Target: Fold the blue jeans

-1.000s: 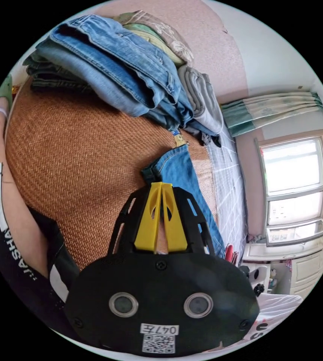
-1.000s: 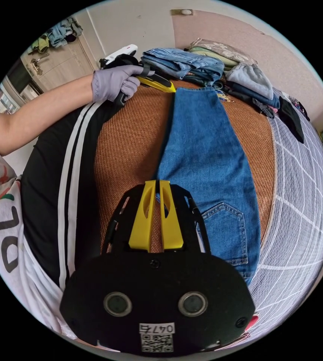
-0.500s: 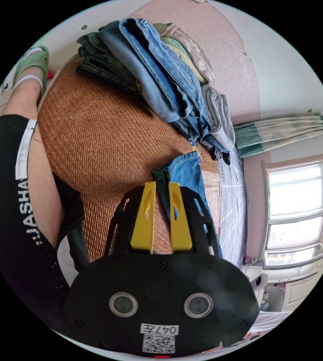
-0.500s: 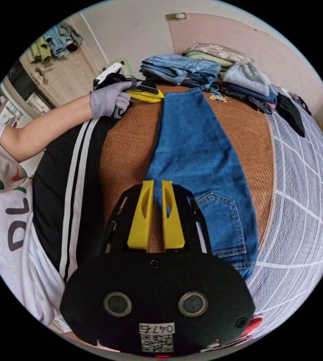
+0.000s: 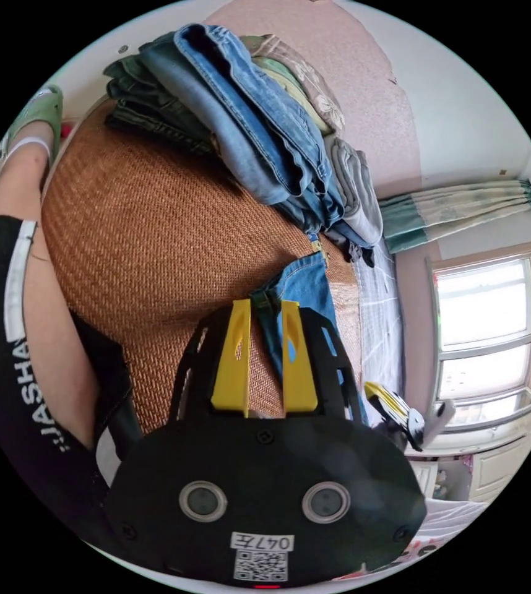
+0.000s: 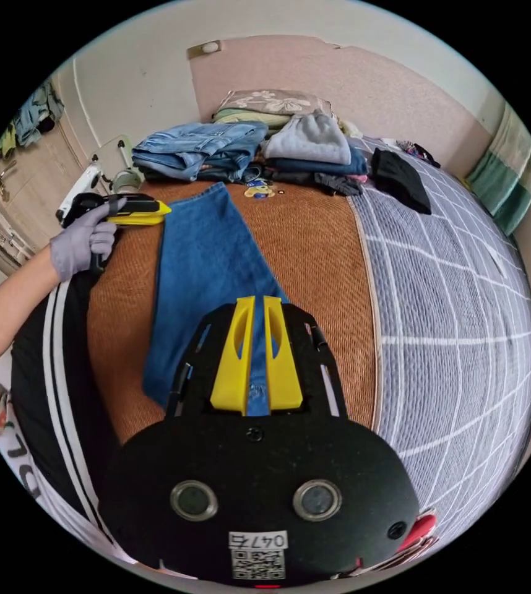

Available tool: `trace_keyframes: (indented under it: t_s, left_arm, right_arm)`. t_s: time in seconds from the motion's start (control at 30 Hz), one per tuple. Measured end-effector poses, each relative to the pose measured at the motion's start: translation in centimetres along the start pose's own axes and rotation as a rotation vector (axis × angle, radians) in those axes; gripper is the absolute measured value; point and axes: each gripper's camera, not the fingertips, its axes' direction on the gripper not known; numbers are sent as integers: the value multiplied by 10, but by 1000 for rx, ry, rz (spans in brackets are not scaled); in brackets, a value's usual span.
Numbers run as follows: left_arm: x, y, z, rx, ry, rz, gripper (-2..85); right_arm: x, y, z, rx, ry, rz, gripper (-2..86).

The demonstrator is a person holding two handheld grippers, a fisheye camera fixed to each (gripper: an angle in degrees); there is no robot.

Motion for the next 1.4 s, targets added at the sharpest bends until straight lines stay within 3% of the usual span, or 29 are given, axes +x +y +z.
trace_keyframes:
  t_s: [0.13, 0.17, 0.3, 0.37, 0.53, 0.8, 0.93, 1.03, 1.13, 1.23, 1.4]
  left_arm:
    - [16, 8, -6, 15, 74, -15, 59]
    - [23, 10, -11, 40, 100, -12, 56]
    - [56, 17, -26, 60, 217, 61, 53]
    - [85, 23, -34, 63, 246, 125, 53]
    - [150, 38, -45, 57, 329, 229, 53]
    - [291, 98, -52, -57, 553, 487, 52]
    - [397, 161, -14, -229, 537, 651, 52]
    - [466, 219, 35, -346, 443, 734, 52]
    - [502, 270, 104, -470, 274, 686, 53]
    - [516, 303, 152, -625, 135, 700, 55]
    - [535, 310, 161, -744, 306, 738, 77]
  right_arm:
    - [10, -10, 61, -125, 37, -18, -1]
    - [15, -5, 58, -55, 35, 2, -2]
    - [13, 6, 35, -72, -56, -7, -5]
    - [-8, 30, 10, -12, -122, -72, -5]
    - [-57, 79, 25, -95, -148, -207, -6]
    - [-55, 111, 49, -87, -226, -200, -5]
    - [27, 165, 6, 62, -349, 83, -7]
    - [103, 239, -41, 124, -183, 318, -10]
    - [155, 313, -83, 87, 38, 457, -9]
    - [185, 376, -112, 81, 73, 593, 6]
    - [198, 431, -113, 93, -133, 703, 124]
